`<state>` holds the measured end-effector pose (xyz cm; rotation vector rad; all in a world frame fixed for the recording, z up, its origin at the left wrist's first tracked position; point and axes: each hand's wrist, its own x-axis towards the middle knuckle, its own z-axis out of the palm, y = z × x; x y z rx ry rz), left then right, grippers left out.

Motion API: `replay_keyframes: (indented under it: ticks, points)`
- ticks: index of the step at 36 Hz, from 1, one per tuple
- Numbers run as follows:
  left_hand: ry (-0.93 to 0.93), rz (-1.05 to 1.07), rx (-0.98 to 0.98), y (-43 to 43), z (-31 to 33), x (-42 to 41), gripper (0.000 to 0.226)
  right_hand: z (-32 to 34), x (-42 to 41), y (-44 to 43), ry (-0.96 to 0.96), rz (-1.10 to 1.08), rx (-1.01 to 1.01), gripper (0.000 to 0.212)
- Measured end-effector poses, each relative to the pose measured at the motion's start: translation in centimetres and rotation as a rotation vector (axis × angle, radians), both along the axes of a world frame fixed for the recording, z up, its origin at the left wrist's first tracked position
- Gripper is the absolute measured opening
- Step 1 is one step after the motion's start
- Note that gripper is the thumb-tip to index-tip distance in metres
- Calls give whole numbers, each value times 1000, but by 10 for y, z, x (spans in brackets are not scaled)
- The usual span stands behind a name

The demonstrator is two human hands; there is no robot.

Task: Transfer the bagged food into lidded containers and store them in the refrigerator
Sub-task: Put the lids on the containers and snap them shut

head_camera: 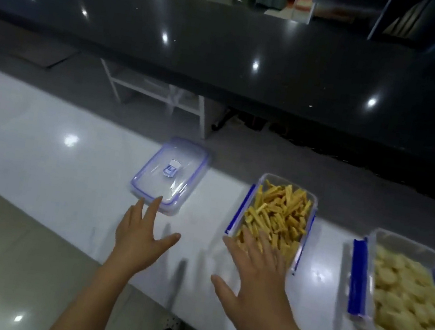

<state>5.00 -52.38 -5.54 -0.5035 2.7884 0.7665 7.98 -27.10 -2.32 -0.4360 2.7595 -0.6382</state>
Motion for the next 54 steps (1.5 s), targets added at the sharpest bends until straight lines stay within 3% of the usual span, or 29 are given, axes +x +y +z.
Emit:
replay_keyframes:
  ticks: [5, 10, 15, 23, 29, 33, 35, 40, 46, 48, 52, 54]
  points:
    - [-31, -67, -113, -58, -12, -60, 111, -23, -12, -70, 7, 33, 90, 69]
    - [-134, -183, -59, -80, -23, -106, 132, -41, -36, -128, -63, 12, 69, 75]
    - [-121, -302, -42, -98, -31, -123, 139, -33, -78, -168, -237, -255, -269, 90]
    - [26, -349, 102, -124, -40, -120, 119, -28, -114, -211, -350, -597, -653, 84]
    - [87, -301, 295, -132, -20, -105, 107, -36, -110, -213, -416, -695, -977, 77]
    - [301, -265, 487, -125, 8, -88, 61, -22, -99, -205, -461, -705, -1055, 88]
    - [403, -240, 619, -117, 22, -78, 51, -10, -90, -195, -461, -716, -1096, 89]
    - [386, -284, 1070, -79, 64, -57, 65, 31, -57, -156, -438, -713, -1194, 75]
    - [315, -600, 1293, 10, 93, -29, 71, 72, -12, -81, -194, -803, -1314, 81]
    - [228, -704, 1330, 46, 97, -18, 70, 80, 1, -50, -94, -861, -1335, 86]
    - [117, -910, 1244, 120, 103, 12, 75, 86, 30, 16, 37, -1036, -1406, 119]
    - [64, -978, 1207, 152, 106, 25, 77, 88, 42, 49, 86, -1056, -1366, 118]
